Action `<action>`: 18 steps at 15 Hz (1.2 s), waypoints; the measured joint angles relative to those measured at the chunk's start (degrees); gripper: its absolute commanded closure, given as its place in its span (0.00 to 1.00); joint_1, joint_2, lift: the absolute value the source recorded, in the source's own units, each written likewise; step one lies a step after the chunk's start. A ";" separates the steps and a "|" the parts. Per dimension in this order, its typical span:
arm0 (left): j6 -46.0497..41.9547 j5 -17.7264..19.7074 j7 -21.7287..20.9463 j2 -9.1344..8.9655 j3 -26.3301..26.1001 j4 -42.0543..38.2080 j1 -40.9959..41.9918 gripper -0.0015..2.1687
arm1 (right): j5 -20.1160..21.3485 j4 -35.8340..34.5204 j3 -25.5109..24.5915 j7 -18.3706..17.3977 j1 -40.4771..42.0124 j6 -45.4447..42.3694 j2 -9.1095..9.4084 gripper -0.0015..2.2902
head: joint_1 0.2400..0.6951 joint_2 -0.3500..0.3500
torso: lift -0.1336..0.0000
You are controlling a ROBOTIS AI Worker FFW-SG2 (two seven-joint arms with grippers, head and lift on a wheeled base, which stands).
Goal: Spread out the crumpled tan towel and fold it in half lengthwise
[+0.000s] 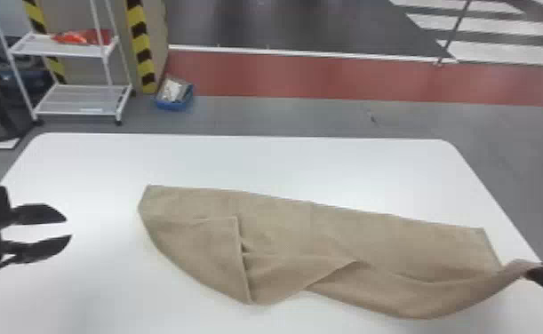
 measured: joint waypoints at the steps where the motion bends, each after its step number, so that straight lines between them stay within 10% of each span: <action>1: -0.67 2.59 -0.02 -0.75 -0.52 -0.55 0.11 0.04 | 0.14 -0.03 0.16 0.00 0.17 -0.16 0.20 0.87 | 1.00 0.22 | 0.07; 8: 6.64 5.22 -7.71 -6.24 -15.97 13.21 -17.88 0.12 | 1.05 -0.64 0.09 0.00 2.60 -1.94 2.17 0.87 | 1.00 0.00 | 0.07; 18: 24.67 5.23 -12.76 -10.89 -28.01 32.99 -34.93 0.19 | 4.25 -1.23 2.71 0.00 3.13 -3.76 4.03 0.87 | 1.00 0.00 | 0.07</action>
